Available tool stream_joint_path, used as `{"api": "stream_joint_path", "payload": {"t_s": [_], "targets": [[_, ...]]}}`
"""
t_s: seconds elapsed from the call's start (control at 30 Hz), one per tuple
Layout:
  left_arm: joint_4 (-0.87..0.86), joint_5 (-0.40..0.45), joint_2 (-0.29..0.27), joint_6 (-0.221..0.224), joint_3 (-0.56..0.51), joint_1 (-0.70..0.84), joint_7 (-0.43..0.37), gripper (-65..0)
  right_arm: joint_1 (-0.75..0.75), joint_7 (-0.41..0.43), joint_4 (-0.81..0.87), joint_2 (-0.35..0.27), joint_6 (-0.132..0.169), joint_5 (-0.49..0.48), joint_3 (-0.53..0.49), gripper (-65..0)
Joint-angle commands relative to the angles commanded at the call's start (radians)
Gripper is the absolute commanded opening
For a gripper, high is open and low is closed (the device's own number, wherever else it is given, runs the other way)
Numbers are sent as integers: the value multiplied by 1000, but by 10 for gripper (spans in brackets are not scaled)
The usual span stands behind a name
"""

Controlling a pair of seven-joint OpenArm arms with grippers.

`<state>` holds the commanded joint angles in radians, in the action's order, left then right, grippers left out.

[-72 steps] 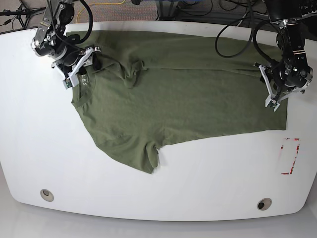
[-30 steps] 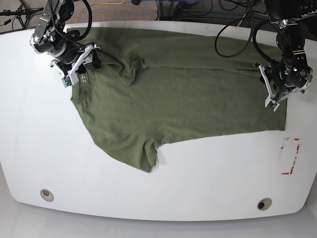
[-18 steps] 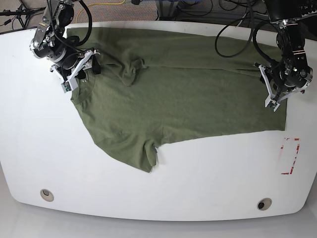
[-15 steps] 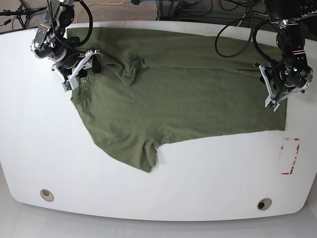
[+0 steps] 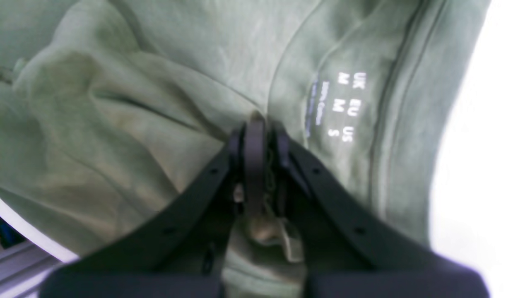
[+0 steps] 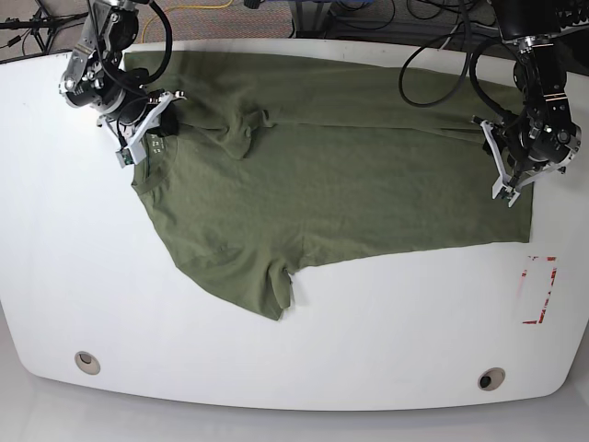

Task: Fold the T-shirt properly
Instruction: 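Adjust the right gripper's grasp near the shirt collar, then release and move both grippers to the shirt's hem edge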

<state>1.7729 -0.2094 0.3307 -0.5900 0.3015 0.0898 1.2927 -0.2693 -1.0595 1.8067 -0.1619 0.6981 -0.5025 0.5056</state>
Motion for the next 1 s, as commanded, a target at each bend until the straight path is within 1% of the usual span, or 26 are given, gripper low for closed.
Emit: {"api": "stream_joint_path", "payload": {"t_s": [0.1,0.33,0.67,0.8,0.87,0.93,1.0], "targets": [[0,2,0,0,0,0,0,-425,-8,-2,38,0,0,0,0,-625],[0,2,0,0,0,0,0,-425,0,-2,38,-2,0,2,0,-625],[0,2,0,0,0,0,0,-425,63,-2,21,-46,0,2,-5,-623],[0,2,0,0,0,0,0,-425,95,-2,-23,-68,0,2,-5,-623],[0,2,0,0,0,0,0,-425,112,-2,-44,-80,0,2,-23,-618],[0,2,0,0,0,0,0,-425,120,-2,-64,-97,0,2,-43,-593],[0,2,2,0,0,0,0,-425,123,2,-86,-104,0,2,-58,-525]]}}
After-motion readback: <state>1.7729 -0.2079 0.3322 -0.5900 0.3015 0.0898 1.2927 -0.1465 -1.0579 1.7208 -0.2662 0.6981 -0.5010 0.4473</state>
